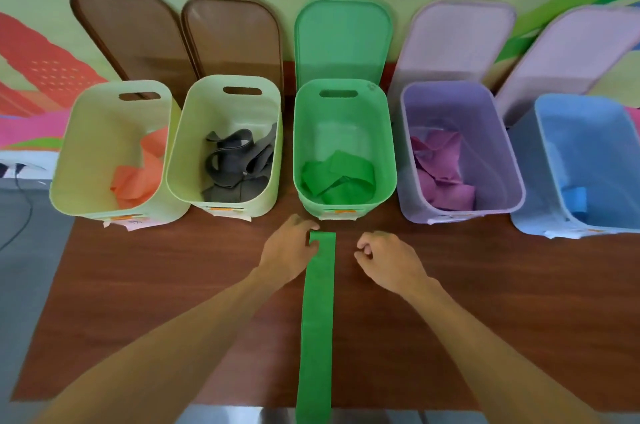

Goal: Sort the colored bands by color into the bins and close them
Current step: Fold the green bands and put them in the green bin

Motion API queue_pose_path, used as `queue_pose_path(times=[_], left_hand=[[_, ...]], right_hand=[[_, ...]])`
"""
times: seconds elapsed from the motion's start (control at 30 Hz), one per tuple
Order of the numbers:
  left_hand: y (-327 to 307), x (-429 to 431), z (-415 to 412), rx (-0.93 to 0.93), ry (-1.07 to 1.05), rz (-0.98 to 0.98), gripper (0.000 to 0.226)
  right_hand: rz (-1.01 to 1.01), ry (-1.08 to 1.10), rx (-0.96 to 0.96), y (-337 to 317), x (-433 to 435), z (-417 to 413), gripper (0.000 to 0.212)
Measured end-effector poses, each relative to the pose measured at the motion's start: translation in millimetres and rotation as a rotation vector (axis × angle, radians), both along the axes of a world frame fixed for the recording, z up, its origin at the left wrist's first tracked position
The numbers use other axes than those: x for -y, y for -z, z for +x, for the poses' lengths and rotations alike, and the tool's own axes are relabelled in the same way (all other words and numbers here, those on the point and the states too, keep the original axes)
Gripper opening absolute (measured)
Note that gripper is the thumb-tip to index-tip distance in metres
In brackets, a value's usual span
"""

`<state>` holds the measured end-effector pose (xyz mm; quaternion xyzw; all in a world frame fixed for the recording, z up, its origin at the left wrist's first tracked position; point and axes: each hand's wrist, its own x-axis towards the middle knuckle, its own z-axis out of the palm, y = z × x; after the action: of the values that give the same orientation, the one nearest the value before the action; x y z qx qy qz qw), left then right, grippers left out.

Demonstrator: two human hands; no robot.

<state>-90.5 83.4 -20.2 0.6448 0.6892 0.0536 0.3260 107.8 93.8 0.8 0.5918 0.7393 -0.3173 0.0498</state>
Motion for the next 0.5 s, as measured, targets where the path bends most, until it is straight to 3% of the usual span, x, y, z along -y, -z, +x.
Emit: queue_pose_path(times=[0.3,0.5], left_hand=[[20.8,2.9,21.1,0.012,-0.185,0.061,0.013],[24.7,9.6,19.4,0.055,-0.169,0.104,0.009]], right_hand=[[-0.132,0.109,-0.174,32.3,-6.8,7.8,0.02],[-0.075,0.117,-0.236,39.3,-11.0,-5.7,0.024]])
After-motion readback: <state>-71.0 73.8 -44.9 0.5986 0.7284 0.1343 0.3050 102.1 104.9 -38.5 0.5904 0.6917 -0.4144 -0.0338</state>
